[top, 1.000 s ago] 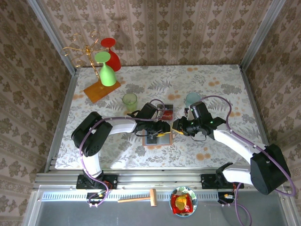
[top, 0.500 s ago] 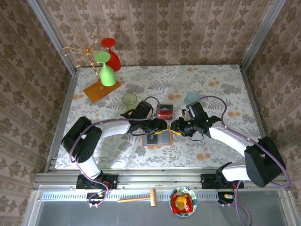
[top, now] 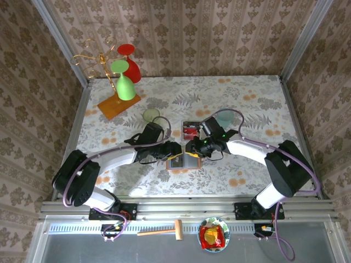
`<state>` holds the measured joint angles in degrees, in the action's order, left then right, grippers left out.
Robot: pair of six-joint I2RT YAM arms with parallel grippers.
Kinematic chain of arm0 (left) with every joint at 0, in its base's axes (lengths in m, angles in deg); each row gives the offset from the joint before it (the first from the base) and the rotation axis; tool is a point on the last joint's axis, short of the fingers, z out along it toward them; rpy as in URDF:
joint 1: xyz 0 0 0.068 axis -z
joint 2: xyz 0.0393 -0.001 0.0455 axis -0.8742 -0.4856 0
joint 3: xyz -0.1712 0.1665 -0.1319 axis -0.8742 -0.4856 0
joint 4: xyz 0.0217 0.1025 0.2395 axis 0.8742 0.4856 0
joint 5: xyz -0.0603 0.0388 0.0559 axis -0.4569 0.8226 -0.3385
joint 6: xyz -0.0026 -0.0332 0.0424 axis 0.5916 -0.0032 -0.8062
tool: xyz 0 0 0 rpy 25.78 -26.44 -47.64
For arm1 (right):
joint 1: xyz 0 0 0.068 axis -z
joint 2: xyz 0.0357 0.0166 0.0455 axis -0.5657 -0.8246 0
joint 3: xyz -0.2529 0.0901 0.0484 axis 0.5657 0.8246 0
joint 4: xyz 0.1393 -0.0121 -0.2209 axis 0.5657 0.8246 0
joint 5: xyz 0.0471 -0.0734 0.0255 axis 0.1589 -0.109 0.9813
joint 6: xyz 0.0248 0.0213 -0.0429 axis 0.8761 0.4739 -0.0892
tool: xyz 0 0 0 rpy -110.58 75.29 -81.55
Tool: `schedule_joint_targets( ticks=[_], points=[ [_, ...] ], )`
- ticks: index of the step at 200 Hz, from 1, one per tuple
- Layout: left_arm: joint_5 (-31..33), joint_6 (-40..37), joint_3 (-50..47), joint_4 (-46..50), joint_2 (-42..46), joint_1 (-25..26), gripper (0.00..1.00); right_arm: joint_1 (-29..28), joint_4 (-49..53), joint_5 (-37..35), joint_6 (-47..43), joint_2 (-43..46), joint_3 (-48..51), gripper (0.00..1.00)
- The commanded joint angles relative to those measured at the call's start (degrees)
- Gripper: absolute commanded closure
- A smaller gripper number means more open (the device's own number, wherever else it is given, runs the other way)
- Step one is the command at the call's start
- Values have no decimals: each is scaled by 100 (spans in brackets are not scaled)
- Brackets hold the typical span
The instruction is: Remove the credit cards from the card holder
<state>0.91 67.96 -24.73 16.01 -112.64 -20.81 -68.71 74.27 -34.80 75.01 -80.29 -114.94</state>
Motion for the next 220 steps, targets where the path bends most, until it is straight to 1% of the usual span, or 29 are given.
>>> schedule_joint_targets(
  ticks=[1,21,41,107,167,220],
  points=[
    [147,-140,-237,209,226,-63,59,-140,-128,69,89,-265,-271,72],
    [183,-125,-409,187,304,-94,61,-236,-162,70,88,-502,-388,73],
    [167,-139,-496,152,227,-146,66,-291,-238,60,107,-688,-415,75],
    [209,-393,-339,349,-140,-183,75,-353,-347,86,141,-1048,-400,76],
    [183,-386,-465,208,-324,-217,76,-387,-363,117,148,-1185,-426,76],
    [183,-377,-561,159,-313,-248,77,-415,-365,121,149,-1235,-465,79]
  ],
)
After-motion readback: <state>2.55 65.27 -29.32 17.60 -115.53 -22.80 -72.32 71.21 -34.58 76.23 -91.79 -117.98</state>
